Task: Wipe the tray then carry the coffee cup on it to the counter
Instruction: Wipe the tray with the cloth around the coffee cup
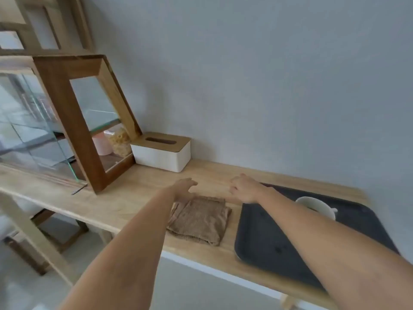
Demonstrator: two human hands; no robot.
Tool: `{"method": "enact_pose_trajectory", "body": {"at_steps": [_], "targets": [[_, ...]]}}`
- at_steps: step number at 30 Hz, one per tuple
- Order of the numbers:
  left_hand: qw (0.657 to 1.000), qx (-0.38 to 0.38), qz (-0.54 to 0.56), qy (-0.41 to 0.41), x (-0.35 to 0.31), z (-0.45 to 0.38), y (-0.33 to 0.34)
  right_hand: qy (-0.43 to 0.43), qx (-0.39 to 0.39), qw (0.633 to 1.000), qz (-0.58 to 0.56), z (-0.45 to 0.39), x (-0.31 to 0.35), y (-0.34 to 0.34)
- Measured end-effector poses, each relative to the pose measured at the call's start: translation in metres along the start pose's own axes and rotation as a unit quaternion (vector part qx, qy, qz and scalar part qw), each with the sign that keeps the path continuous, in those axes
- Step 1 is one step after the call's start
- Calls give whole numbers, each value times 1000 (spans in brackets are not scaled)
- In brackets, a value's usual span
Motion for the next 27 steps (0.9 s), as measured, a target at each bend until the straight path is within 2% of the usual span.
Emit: {"method": "enact_pose_trajectory", "body": {"at_steps": [3, 6, 11, 14, 18, 21, 23, 25, 27], "targets": [[1000, 12, 7, 16, 4, 9, 18, 32, 51, 998, 7, -3, 1, 30], [999, -16, 35, 24, 8, 17, 29, 32, 67, 997, 13, -3, 7, 51], [993, -77, 94, 14, 10, 22, 26, 5, -14, 997, -73, 2, 14, 60], [989, -83, 118, 17, 5, 24, 24, -32, -44, 993, -106, 9, 25, 59], [989, -104, 93, 38, 5, 29, 16, -71, -89, 984, -133, 24, 38, 51], [979, -122, 153, 53, 16, 42, 9, -114, -108, 975, -156, 40, 45, 47], [979, -84, 179, 52, 26, 50, 11, -152, -86, 973, -153, 52, 50, 51], [986, -7, 165, 33, 37, 59, 18, -178, -52, 969, -163, 64, 54, 59], [985, 46, 164, 18, 43, 69, 21, -173, -76, 963, -191, 69, 55, 64]]}}
Point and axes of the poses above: each hand's wrist, its own z-axis away from the middle knuckle, its own y-axis out of the palm, x = y × z, the point moved 4 cm from there along -z, towards the middle knuckle, and after that the axes turned 5 degrees about -z, right-handed, at the moved point
